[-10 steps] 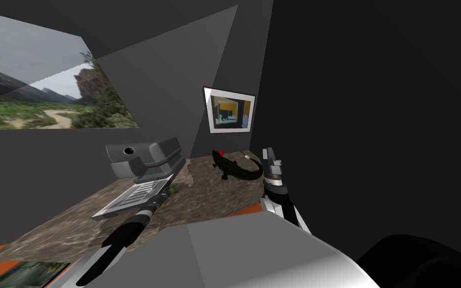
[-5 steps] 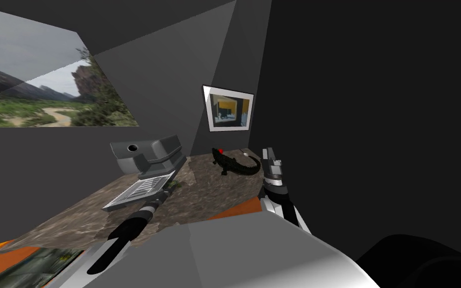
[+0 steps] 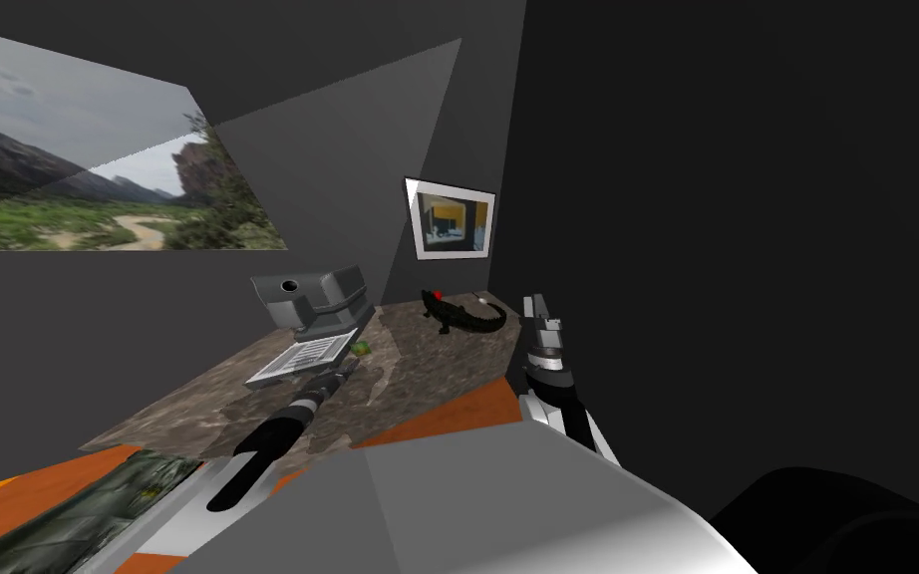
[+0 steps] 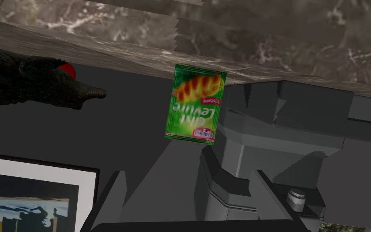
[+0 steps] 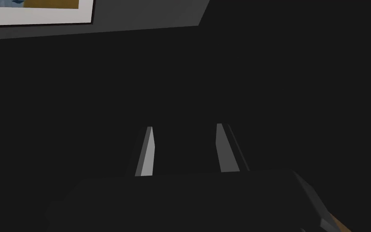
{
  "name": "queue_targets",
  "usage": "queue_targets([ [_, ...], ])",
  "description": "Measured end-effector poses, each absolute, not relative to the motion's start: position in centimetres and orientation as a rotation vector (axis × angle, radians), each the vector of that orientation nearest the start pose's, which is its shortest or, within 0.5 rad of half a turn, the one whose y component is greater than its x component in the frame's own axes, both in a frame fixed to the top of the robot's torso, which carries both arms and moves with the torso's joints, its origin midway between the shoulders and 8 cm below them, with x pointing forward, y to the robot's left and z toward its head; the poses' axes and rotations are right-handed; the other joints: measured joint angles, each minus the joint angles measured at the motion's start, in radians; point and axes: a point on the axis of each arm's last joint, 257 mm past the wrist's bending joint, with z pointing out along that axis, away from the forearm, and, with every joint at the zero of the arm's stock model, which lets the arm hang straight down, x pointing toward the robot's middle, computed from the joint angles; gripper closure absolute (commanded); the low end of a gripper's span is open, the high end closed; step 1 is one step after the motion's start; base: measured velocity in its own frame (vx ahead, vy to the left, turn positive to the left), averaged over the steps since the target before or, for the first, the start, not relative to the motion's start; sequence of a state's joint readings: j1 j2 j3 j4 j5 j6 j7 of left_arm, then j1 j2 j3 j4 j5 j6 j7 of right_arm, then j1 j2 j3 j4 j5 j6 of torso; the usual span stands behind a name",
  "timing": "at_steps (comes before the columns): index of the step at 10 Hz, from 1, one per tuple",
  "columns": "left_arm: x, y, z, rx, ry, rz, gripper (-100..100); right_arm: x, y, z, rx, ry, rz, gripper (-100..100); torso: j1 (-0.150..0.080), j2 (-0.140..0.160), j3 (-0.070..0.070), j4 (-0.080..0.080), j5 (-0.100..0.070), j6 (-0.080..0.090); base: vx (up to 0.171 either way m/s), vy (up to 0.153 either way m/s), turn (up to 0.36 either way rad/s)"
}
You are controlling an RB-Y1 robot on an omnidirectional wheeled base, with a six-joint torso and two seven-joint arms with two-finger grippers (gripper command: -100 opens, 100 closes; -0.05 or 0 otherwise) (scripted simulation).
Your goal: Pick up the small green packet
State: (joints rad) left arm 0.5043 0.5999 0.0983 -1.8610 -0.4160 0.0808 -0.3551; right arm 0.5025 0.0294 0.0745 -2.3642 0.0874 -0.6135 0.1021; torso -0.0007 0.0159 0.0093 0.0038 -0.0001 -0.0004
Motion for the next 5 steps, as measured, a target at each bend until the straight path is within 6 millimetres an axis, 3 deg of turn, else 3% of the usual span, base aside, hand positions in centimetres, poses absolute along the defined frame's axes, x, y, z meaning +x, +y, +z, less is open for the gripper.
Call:
queue_targets([
  [2,39.0,45.8,-26.1,-0.265,1.793,0.048,-100,30.7,-24.2,7.9,0.444,0.517,1.261,0,-0.003,-0.007,-0.004,-0.001,-0.001,0.0,-0.066,-0.082,-0.143],
  [3,38.6,46.9,-26.5,-0.271,1.81,0.078,-100,30.7,-24.2,7.9,0.444,0.518,1.261,0,-0.004,-0.012,-0.007,-0.003,-0.001,0.0,0.041,-0.054,-0.104],
  [5,37.3,48.9,-27.3,-0.303,1.842,0.13,-100,30.7,-24.2,7.9,0.444,0.518,1.261,0,-0.002,-0.021,-0.012,-0.005,-0.001,0.0,0.13,-0.073,-0.178],
])
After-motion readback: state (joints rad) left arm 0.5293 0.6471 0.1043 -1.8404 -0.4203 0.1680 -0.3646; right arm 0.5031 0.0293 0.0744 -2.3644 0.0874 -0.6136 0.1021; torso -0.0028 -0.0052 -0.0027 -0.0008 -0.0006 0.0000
